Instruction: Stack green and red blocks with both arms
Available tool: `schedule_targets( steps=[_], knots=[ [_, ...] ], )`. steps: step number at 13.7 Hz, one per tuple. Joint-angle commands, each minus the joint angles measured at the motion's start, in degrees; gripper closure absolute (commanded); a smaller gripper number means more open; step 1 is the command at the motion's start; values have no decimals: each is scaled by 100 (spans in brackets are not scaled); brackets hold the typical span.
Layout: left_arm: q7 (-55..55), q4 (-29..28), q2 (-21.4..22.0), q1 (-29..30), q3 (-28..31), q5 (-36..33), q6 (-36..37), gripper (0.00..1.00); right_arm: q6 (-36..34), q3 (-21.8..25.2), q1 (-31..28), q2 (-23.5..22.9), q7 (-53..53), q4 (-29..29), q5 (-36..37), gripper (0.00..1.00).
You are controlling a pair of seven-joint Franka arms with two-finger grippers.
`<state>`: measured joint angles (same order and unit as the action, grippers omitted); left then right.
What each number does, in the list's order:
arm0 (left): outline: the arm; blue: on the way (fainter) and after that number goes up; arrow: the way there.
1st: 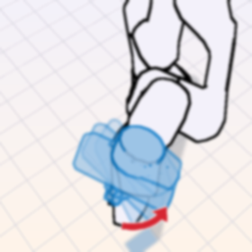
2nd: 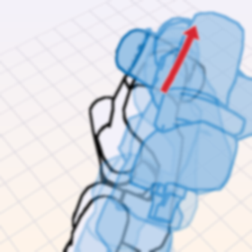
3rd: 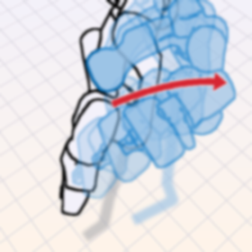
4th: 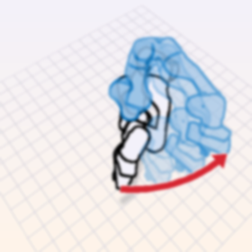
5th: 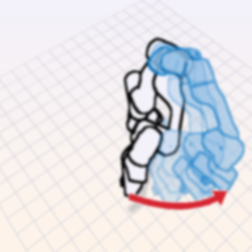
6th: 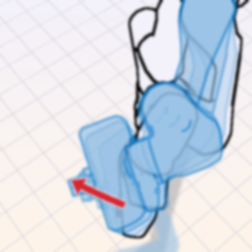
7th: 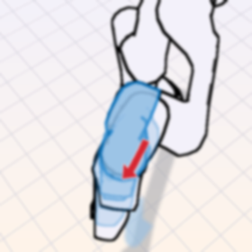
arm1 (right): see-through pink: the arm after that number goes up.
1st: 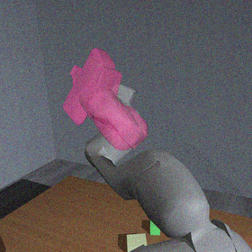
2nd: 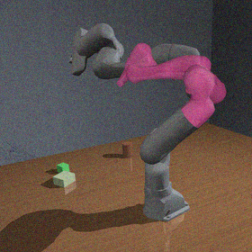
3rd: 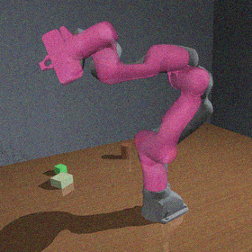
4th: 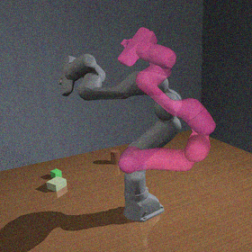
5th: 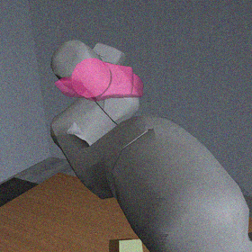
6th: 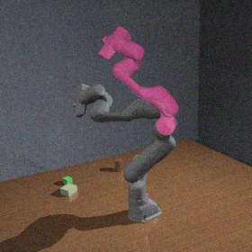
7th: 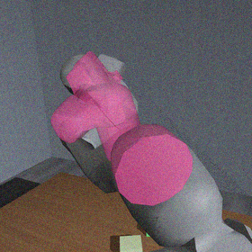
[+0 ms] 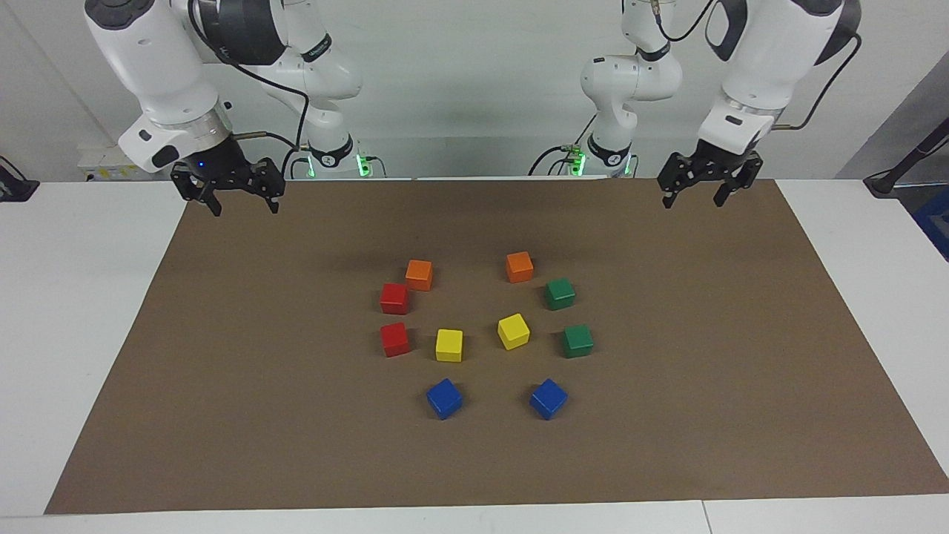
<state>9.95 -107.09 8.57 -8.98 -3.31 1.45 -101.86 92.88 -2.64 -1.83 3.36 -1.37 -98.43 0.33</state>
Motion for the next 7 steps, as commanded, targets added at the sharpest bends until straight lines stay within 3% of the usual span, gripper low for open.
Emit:
schedule_targets(
  steps=[1,5,7],
  knots=[
    [375,-609,40,-375,67,179,-543,0,55,-35,-19,33,-31,-71,63,0],
    [1305,-936,-583,-1007,76,189,-1405,0,143,-105,86,7,205,-62,2,0],
    [1553,-936,-839,-1114,76,189,-1722,0,335,-105,498,-72,1046,-141,-42,0]
  ],
)
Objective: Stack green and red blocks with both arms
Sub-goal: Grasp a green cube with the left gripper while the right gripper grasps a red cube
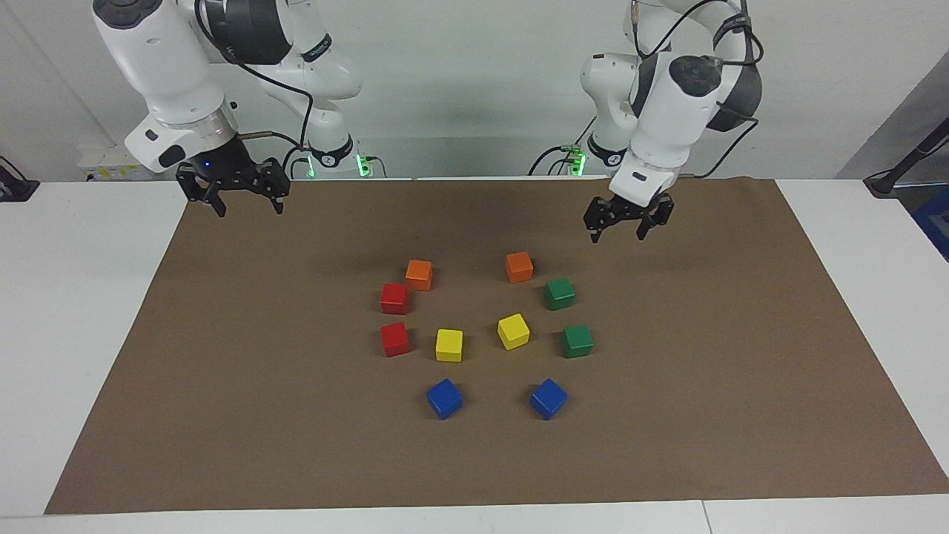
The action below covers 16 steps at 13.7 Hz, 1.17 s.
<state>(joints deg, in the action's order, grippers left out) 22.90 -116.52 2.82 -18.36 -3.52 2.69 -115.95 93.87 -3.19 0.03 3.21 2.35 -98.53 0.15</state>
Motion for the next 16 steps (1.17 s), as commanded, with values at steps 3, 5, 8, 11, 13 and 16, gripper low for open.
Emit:
schedule_targets(
  steps=[3,5,8,11,13,16],
  knots=[
    [670,-20,-598,-291,97,65,-848,0,745,-50,796,-442,1538,-158,-41,0],
    [785,-3,-879,-300,97,65,-1068,0,1044,-50,1094,-715,2196,-166,-50,0],
    [1163,-20,-1090,-335,97,65,-1306,0,1754,-50,1333,-866,2744,-603,-50,0],
    [1453,-20,-1424,-493,97,65,-1552,0,2599,-50,1438,-909,2779,-1202,-58,0],
    [1489,-29,-1600,-650,106,65,-1614,0,2943,-50,1447,-1014,2806,-1440,-58,0],
    [1533,-274,-1636,-722,106,57,-1746,0,3382,-50,1570,-1006,2806,-1879,-58,0]
  ],
)
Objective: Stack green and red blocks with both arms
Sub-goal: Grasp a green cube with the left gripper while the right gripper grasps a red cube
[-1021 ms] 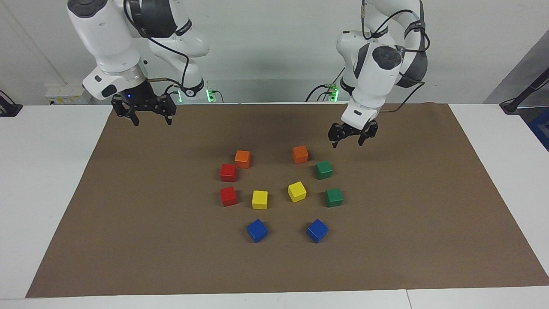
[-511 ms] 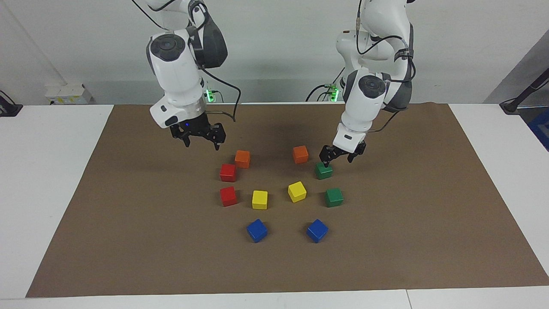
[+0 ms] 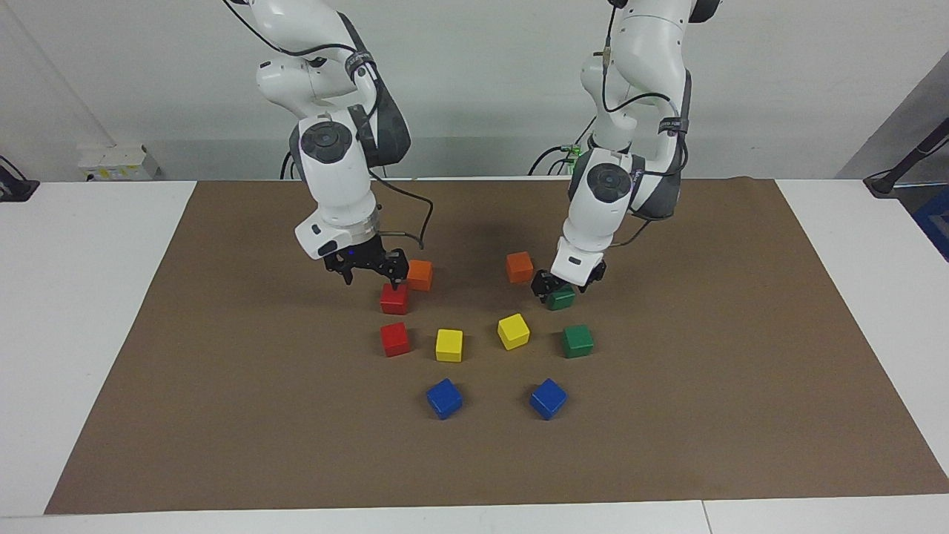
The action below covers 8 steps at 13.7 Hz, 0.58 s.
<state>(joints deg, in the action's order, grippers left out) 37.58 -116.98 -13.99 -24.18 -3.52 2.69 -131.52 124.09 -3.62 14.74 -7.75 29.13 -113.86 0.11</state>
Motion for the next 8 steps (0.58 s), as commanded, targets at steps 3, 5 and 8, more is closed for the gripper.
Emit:
schedule_targets(
  steps=[3,5,8],
  knots=[
    [170,-369,89,-139,106,65,-215,0,677,-8,117,55,146,-593,-54,0],
    [197,-387,89,-131,106,65,-216,0,730,-8,221,11,146,-602,-54,0],
    [206,-404,54,-139,97,65,-277,4,1115,-8,249,28,120,-918,-46,0]
  ],
)
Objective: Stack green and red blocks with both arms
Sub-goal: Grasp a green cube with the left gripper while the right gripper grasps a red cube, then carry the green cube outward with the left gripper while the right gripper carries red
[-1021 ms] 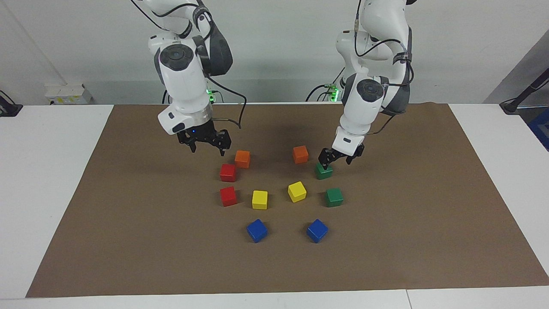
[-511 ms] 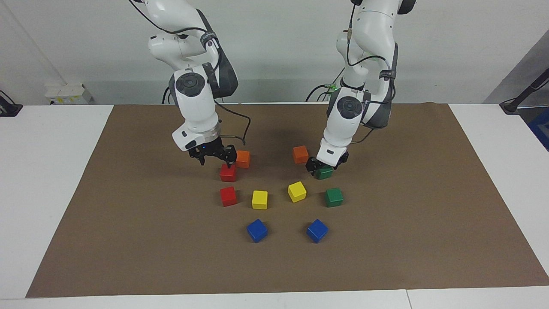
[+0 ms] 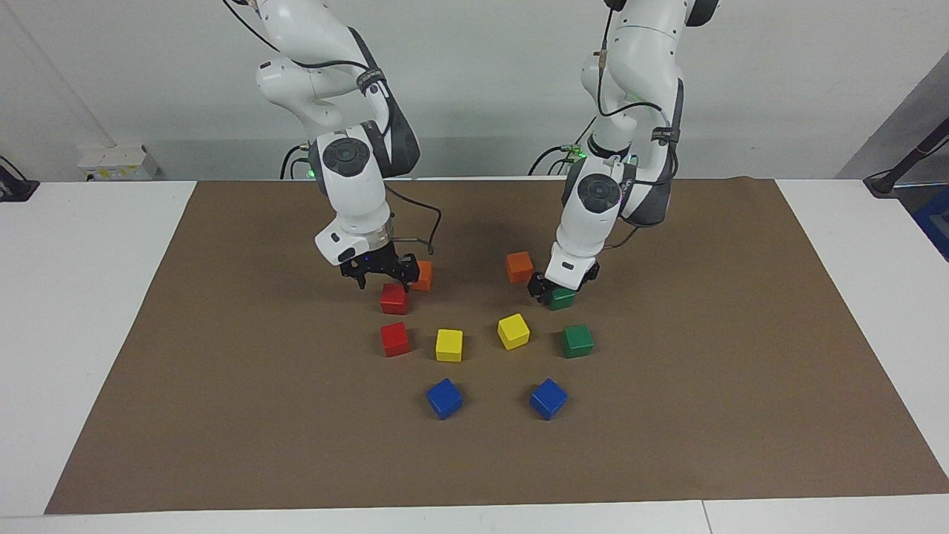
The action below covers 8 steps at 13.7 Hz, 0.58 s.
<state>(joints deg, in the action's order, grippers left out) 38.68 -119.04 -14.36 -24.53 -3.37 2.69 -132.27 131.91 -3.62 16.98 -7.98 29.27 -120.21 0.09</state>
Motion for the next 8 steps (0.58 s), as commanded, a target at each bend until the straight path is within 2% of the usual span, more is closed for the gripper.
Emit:
schedule_targets(
  steps=[1,2,3,4,8],
  knots=[
    [105,-269,91,-105,82,56,-299,15,405,-7,25,42,97,-336,-44,0],
    [148,-339,100,-113,82,56,-387,43,432,-7,25,24,79,-362,-44,0],
    [88,-374,109,-105,82,56,-388,93,510,-7,25,-37,79,-380,-44,0],
    [87,-375,109,-105,82,56,-370,100,633,-7,25,-37,79,-485,-53,0],
    [-1,-313,109,-70,82,56,-352,100,1046,-7,25,-142,61,-722,-44,0]
  ],
)
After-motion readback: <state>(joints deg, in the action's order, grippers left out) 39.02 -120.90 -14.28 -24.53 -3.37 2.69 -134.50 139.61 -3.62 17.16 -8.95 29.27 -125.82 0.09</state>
